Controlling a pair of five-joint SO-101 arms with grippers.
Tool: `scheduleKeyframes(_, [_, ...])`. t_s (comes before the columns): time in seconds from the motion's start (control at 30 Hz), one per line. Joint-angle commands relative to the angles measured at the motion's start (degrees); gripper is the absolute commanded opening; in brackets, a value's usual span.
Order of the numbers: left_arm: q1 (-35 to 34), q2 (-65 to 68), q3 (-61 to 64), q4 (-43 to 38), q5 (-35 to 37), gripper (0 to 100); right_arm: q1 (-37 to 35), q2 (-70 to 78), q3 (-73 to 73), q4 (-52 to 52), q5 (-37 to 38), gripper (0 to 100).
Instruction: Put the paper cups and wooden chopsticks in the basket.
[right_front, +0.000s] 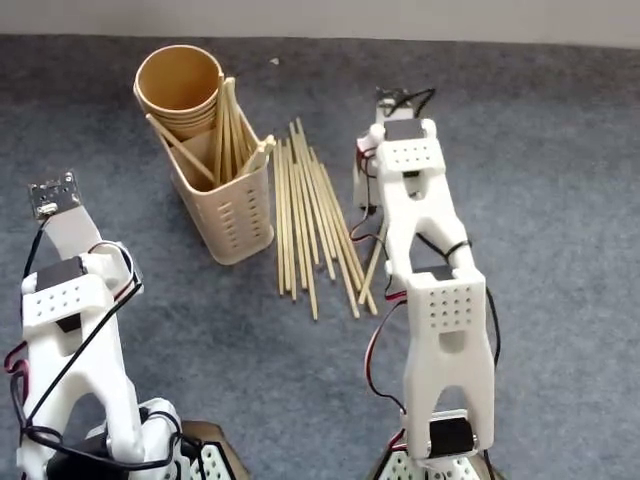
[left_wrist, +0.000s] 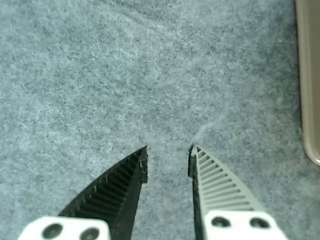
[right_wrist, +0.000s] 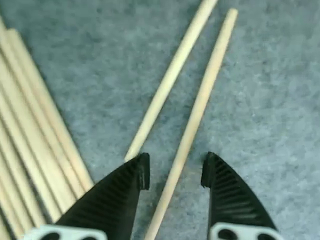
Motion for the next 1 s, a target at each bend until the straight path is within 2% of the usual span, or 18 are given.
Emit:
scheduleKeyframes(0.0, [0.9,-0.9,-0.2,-0.3,-0.5,17,0.5,-0.1,-2.4,-1.7,-0.3,18.1])
scheduleKeyframes(0.43, [0.9,-0.9,-0.3,-0.3,-0.5,17,0.0,0.2,-17.6,4.6,-0.3,18.1])
scheduleKeyframes(0.97, [0.9,-0.9,-0.3,-0.3,-0.5,17,-0.4,10.5,-15.5,4.9,1.2,17.8])
